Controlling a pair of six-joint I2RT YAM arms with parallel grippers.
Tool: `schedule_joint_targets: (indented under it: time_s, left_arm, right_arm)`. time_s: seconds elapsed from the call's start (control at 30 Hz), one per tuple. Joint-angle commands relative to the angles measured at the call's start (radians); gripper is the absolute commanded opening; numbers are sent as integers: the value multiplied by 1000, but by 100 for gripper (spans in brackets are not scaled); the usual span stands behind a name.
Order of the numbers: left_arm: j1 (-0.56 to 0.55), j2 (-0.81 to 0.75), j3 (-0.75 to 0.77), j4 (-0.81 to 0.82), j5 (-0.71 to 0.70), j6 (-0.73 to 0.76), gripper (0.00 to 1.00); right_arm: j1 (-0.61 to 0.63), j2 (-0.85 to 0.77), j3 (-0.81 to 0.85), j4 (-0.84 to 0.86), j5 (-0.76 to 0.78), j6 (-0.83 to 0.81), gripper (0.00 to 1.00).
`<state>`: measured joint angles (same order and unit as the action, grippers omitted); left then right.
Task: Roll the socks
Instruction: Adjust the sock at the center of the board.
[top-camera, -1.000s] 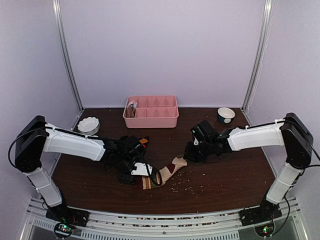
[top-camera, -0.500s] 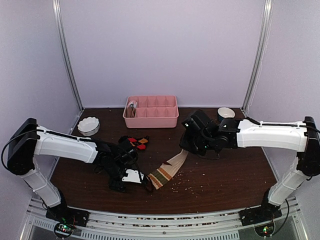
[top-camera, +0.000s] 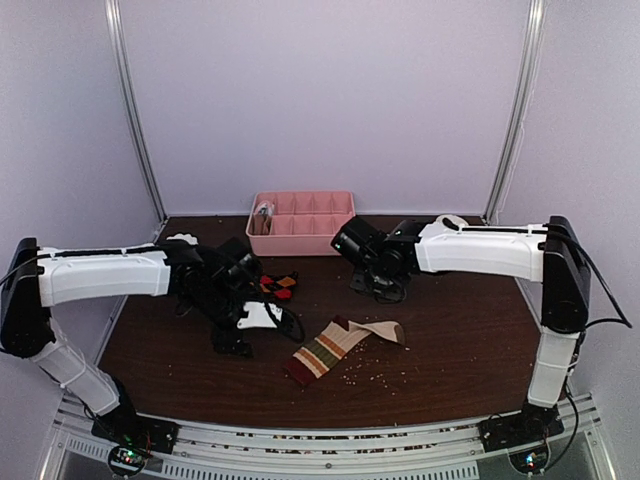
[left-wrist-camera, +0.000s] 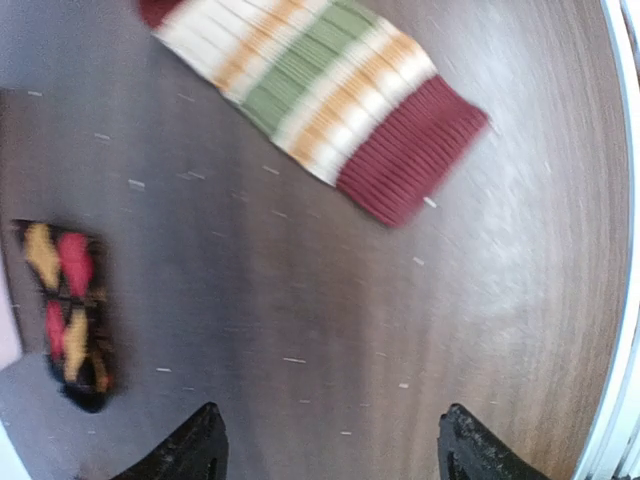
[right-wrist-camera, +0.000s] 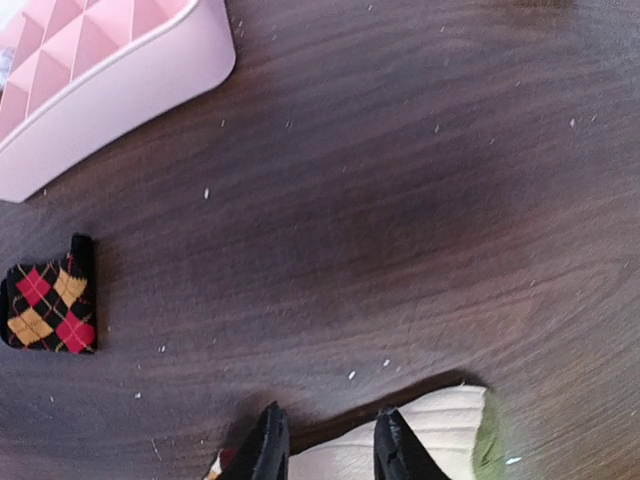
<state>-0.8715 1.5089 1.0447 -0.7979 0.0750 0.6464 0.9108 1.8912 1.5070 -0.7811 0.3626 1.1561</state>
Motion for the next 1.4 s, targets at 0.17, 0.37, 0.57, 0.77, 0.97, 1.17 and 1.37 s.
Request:
schedule_joint_targets:
  time_s: [0.17,0.37,0.57,0.77,0.97,1.17,1.37]
  left_arm:
    - [19,140,262,121,27,0,73]
    - [-31,386,531,163,32,-64,78]
    - [-102,502,590,217,41,27,80]
    - [-113,594,670,213,61,36,74]
    - [-99,650,687,244,23,-5,52]
    - [-35,706,735,229,42,-127,50]
    - [21,750,746,216,45,-225,47]
  right_arm:
    - [-27,-320,-334,42,-72,-148,39]
    - [-27,-521,-632,120,-159,-158,41]
    - [-45,-596,-673,73,-144,-192,42]
    - [-89,-660,-713,61,-152,-224,42]
    - [-112,-670,-721,71,-171,-253,42]
    - [-116,-654,-700,81,-183,-285,41]
    - [-115,-624,-681,89,-200,-320,40]
